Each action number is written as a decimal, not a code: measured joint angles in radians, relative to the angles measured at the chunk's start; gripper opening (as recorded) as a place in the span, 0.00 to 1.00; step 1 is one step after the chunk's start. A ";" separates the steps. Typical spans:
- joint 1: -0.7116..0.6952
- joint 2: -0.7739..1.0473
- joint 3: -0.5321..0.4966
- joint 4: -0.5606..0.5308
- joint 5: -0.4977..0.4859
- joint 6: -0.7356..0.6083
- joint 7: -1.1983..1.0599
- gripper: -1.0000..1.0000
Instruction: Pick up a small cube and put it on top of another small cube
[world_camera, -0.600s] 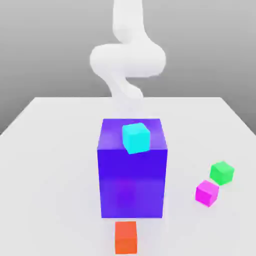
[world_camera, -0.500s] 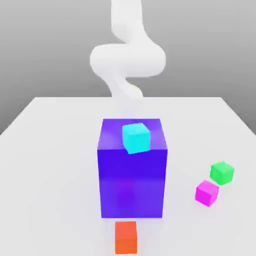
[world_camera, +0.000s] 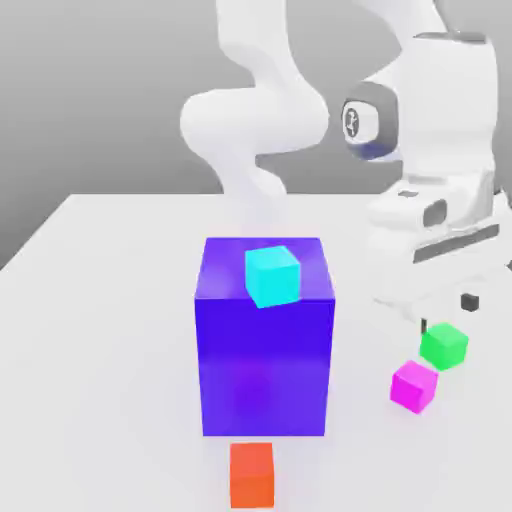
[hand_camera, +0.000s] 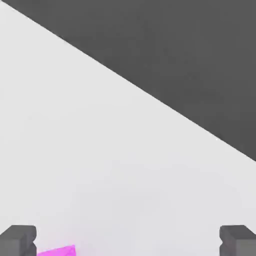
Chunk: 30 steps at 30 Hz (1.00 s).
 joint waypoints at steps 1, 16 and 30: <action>0.012 0.037 0.007 -0.020 -0.019 0.023 0.006 0.50; 0.181 0.371 -0.161 -0.014 -0.233 0.271 0.150 0.00; 0.285 -0.029 0.036 -0.095 0.040 -0.043 0.140 0.00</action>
